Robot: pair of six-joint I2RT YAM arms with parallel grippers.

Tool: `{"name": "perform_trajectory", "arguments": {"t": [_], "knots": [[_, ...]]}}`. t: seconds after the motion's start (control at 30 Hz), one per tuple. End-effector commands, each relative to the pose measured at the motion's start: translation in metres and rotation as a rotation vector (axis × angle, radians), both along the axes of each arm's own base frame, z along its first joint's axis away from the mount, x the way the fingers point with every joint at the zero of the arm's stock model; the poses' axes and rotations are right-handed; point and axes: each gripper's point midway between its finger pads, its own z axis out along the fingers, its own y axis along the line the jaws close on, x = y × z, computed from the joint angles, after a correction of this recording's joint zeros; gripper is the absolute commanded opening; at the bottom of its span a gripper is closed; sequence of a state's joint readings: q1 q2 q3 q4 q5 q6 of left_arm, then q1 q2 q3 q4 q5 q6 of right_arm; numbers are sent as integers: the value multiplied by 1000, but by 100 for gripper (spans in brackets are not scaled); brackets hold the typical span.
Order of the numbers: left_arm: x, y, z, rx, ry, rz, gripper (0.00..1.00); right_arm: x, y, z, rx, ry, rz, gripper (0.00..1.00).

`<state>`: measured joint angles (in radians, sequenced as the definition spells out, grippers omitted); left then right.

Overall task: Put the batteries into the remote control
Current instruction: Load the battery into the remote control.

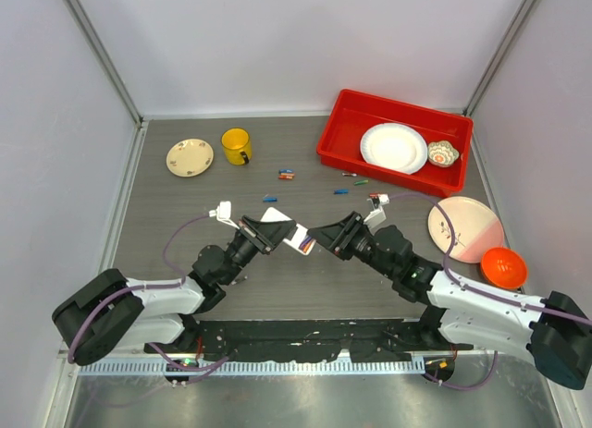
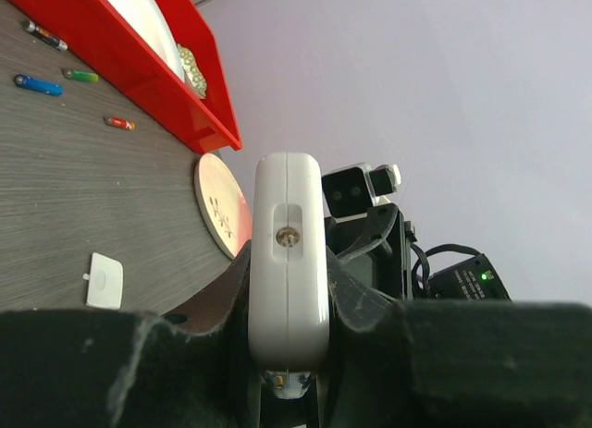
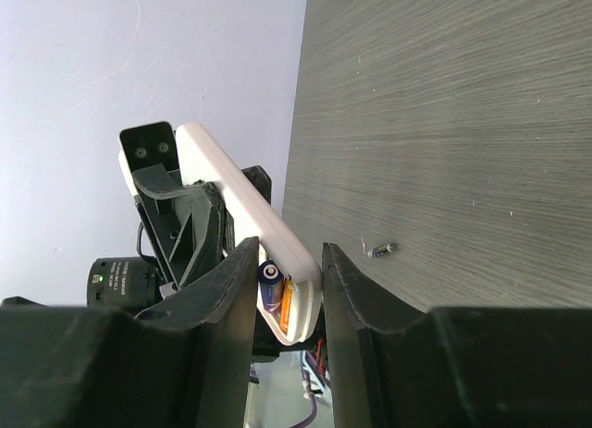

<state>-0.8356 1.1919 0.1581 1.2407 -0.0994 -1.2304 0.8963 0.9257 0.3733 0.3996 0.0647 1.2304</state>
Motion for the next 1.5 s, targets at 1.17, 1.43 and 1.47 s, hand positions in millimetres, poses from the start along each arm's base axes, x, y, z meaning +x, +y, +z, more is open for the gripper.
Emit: {"name": "perform_trajectory", "arguments": {"t": [1.17,1.43,1.47], "knots": [[-16,-6,98,-292,-201,-104,0,-19,52,37,22,-183,255,1],[-15,-10,92,-283,-181,-120,0,-21,50,44,2,-202,257,1],[-15,-8,92,-285,-182,-113,0,-21,49,45,5,-199,254,1]]}}
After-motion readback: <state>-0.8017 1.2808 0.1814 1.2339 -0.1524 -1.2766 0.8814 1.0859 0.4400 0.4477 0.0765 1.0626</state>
